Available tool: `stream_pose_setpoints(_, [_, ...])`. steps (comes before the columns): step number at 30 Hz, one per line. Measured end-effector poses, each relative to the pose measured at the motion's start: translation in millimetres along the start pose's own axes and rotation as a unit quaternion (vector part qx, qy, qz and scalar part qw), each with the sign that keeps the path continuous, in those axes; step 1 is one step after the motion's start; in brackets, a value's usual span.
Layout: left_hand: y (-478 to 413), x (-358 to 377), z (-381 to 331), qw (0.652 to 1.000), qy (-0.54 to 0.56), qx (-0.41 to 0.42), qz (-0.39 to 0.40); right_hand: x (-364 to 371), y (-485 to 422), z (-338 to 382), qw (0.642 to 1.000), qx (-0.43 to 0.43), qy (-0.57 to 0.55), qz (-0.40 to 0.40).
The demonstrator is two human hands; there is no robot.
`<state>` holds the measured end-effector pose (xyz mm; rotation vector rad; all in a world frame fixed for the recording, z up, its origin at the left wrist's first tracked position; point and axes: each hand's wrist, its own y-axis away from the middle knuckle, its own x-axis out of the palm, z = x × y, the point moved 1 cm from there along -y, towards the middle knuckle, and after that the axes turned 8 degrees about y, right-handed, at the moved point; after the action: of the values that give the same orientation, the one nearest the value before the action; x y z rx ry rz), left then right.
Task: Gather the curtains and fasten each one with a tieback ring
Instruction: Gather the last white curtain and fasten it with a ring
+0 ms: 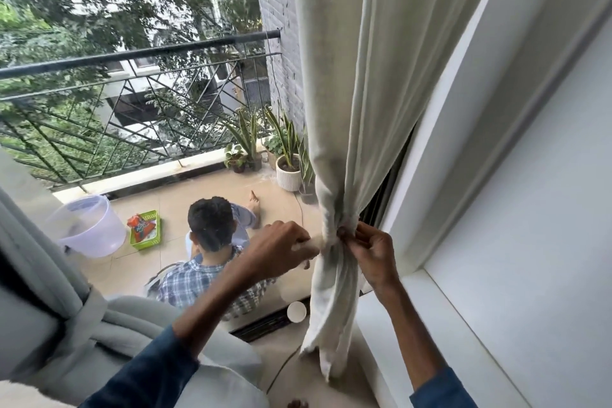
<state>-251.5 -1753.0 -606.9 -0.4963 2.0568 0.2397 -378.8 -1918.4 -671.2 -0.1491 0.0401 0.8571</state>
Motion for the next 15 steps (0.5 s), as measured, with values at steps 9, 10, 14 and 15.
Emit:
stream_pose_setpoints(9, [23,11,-39,0.981,0.008,-0.046,-0.188,14,1,4,0.992,-0.045,0.094,-0.069])
stream_pose_setpoints(10, [23,14,-41,0.979,0.021,-0.036,-0.201,13,1,4,0.992,-0.043,0.096,-0.066])
stream_pose_setpoints(14, [16,15,-39,0.985,0.047,0.005,-0.166,13,4,2,0.997,-0.004,0.065,-0.032])
stream_pose_setpoints(15, [15,16,-38,0.989,0.054,0.015,-0.139,13,6,3,0.998,-0.003,0.052,-0.023])
